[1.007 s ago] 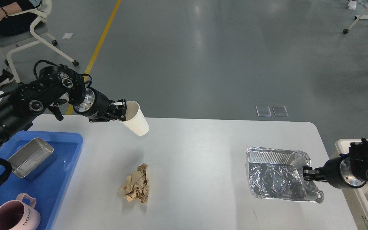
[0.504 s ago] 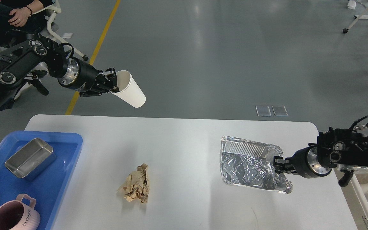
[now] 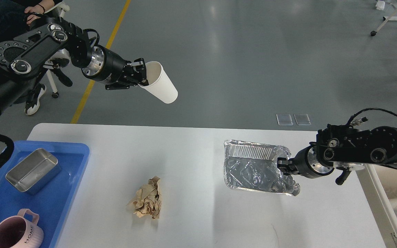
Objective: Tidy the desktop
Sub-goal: 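Lift the white paper cup with the left gripper and carry it toward the foil tray, then lower the paper cup into the foil tray held by the right gripper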
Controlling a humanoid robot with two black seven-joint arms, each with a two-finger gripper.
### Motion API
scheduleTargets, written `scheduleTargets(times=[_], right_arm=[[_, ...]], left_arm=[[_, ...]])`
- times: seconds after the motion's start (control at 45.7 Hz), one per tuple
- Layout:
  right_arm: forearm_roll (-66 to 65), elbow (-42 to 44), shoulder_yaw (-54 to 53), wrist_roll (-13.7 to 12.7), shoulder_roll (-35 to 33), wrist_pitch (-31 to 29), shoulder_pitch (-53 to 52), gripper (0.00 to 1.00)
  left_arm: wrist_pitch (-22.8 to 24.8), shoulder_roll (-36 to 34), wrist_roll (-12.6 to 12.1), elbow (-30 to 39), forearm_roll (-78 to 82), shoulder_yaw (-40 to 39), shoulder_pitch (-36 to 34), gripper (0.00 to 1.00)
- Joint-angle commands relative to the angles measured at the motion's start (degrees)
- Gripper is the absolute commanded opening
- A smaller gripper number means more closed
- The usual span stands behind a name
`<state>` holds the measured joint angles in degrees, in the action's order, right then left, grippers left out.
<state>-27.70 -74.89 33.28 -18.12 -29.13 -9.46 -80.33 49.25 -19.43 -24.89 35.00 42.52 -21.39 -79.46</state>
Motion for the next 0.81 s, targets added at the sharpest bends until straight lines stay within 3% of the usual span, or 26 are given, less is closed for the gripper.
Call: scheduleTargets(times=[0.0, 0.131, 0.416, 0.788], right_arm=[[0.0, 0.3, 0.6, 0.0, 1.4, 0.0, -0.7, 0.0], [0.1, 0.9, 0.9, 0.1, 1.7, 0.0, -0.7, 0.0], [0.1, 1.1, 0.9, 0.1, 1.8, 0.0, -1.0, 0.0], [-0.1, 1.1, 0.9, 0.1, 1.4, 0.0, -1.2, 0.0]], left_arm=[[0.4, 2.6, -1.8, -0.7, -1.9, 0.7, -4.0, 0.0], [0.6, 8.7, -2.4, -0.8, -2.0, 0.8, -7.3, 0.0], [0.3, 19.3, -3.8, -1.5, -1.7, 1.4, -7.6, 0.0], [-0.9, 28.5, -4.3, -5.2, -1.7, 3.7, -6.7, 0.0]])
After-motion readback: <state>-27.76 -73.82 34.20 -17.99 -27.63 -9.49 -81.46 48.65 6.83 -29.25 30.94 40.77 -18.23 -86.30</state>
